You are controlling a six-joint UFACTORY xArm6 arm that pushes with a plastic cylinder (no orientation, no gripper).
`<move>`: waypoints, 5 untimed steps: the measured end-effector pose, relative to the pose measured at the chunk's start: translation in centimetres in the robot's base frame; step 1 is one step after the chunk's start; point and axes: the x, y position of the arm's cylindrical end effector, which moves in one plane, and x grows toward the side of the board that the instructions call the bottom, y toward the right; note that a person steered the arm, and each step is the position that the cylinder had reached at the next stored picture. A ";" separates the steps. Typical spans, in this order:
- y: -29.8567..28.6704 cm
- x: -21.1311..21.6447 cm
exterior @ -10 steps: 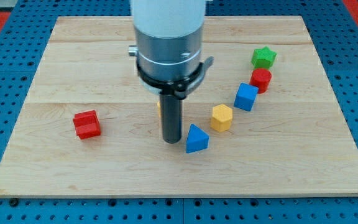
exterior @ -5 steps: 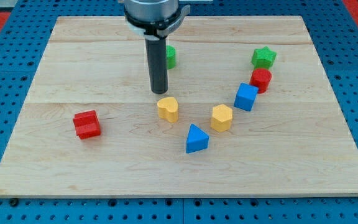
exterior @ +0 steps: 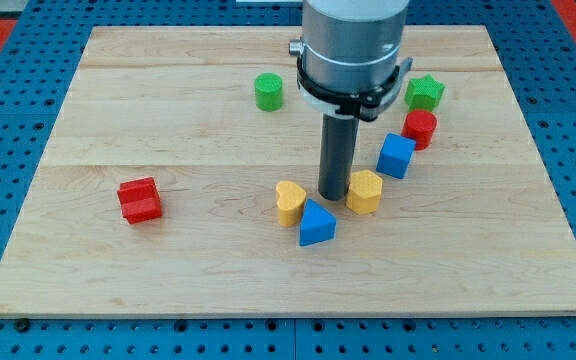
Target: Place the yellow heart at the top left of the blue triangle
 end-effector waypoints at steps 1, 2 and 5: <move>-1.9 2.8; -5.6 2.6; -7.6 -1.4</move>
